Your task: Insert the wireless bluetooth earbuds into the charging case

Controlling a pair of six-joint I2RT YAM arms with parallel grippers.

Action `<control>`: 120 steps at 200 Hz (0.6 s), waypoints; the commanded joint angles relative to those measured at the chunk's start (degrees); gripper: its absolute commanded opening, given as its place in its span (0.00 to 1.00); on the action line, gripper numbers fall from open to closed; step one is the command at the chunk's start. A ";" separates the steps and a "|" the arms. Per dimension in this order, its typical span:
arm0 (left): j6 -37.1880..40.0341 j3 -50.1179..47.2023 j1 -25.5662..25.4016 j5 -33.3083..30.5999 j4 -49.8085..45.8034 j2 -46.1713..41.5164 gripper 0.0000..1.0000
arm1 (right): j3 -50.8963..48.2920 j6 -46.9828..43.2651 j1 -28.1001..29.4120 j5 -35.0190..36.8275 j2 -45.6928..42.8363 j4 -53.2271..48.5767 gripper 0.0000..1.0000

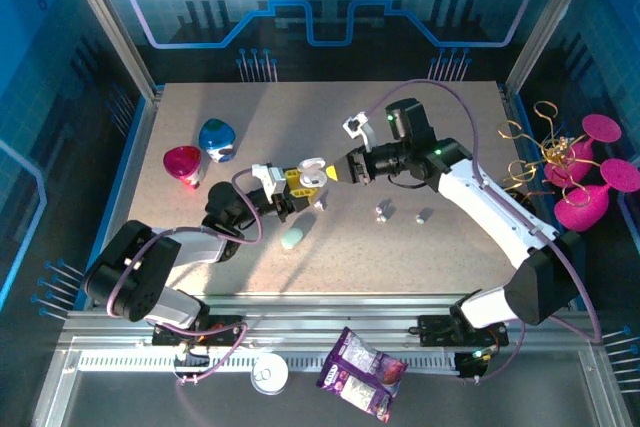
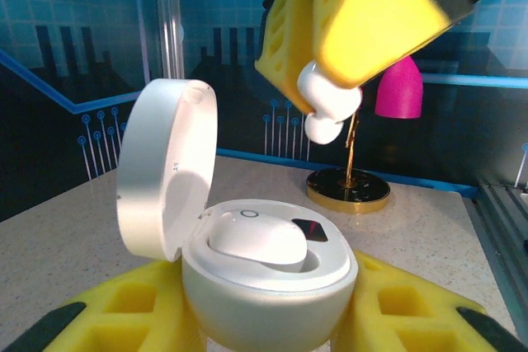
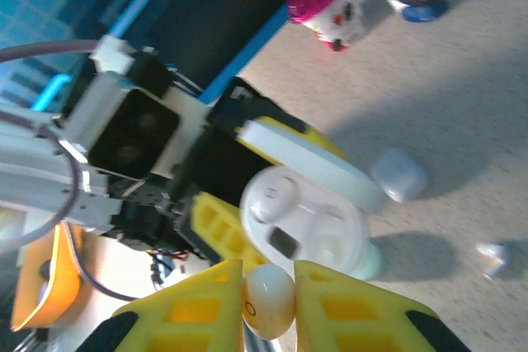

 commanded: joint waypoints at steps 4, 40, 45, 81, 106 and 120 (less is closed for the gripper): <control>-1.84 1.26 0.58 2.99 1.06 0.28 0.33 | -0.26 0.99 1.51 -4.80 0.51 4.50 0.18; -3.71 1.12 0.69 3.05 1.18 -0.30 0.33 | 0.09 0.40 2.05 -4.76 2.48 4.34 0.17; -4.08 1.19 0.70 2.98 1.40 -0.29 0.33 | 0.05 0.31 2.05 -4.74 2.65 4.28 0.18; -7.14 1.41 0.66 2.38 4.25 0.83 0.33 | -0.19 -1.00 1.99 -3.43 3.29 2.86 0.18; -7.36 1.88 0.72 3.39 4.34 1.24 0.33 | -0.25 -1.48 1.98 -2.01 3.65 2.40 0.18; -7.42 1.91 0.66 3.52 4.35 1.29 0.33 | -0.35 -1.31 1.80 -0.92 3.94 2.45 0.17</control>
